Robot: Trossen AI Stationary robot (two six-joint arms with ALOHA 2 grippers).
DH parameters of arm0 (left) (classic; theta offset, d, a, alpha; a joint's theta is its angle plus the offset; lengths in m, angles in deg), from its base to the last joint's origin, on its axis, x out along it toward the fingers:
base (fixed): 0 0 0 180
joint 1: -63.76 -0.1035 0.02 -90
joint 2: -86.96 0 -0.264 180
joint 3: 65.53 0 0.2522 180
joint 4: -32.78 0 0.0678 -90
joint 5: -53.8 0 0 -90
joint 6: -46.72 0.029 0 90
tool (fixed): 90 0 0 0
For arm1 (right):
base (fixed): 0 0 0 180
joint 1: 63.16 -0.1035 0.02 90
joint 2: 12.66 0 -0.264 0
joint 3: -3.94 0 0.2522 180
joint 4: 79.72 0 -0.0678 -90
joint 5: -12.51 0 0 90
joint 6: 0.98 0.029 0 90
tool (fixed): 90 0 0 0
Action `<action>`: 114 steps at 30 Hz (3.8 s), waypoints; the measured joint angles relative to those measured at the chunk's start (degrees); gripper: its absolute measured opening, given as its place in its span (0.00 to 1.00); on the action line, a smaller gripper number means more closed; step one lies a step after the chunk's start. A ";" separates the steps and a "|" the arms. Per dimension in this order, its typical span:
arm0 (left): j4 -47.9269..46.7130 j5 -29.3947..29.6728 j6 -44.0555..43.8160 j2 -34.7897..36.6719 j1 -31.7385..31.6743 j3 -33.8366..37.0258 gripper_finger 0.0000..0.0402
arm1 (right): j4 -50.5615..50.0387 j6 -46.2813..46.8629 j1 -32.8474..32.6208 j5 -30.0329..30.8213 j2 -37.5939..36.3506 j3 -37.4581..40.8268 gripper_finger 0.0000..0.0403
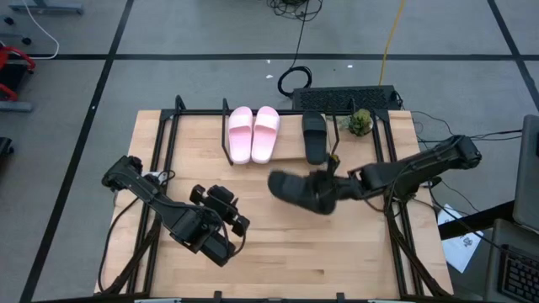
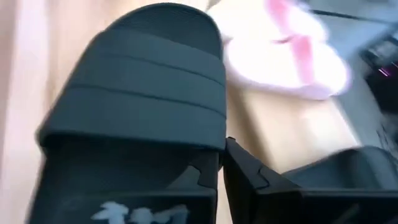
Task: Pick and place slides into the shelf
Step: Put the black slipper on the shelf
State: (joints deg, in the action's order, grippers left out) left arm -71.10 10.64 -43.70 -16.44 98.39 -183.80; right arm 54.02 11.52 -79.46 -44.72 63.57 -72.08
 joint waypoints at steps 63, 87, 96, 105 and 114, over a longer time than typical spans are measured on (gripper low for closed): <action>0.14 7.26 64.90 47.15 -25.85 22.42 0.21 | 4.51 41.30 34.39 8.90 21.44 -10.82 0.00; 0.16 7.70 64.79 47.15 -26.03 22.40 0.21 | 5.29 41.93 34.66 5.70 25.27 -9.44 0.00; 0.14 7.68 64.66 47.15 -26.03 22.40 0.21 | 3.66 40.15 34.69 5.99 25.42 -9.46 0.00; 0.18 7.70 64.66 47.15 -26.03 22.40 0.21 | -0.12 35.91 34.69 7.45 25.55 -12.97 0.00; 0.38 7.70 64.22 47.16 -26.03 22.40 0.21 | -1.46 33.21 34.75 7.63 25.53 -14.19 0.00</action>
State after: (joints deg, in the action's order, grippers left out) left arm -70.72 18.35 20.53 30.72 72.36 -161.40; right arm 52.57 44.73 -44.70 -37.09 89.10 -86.27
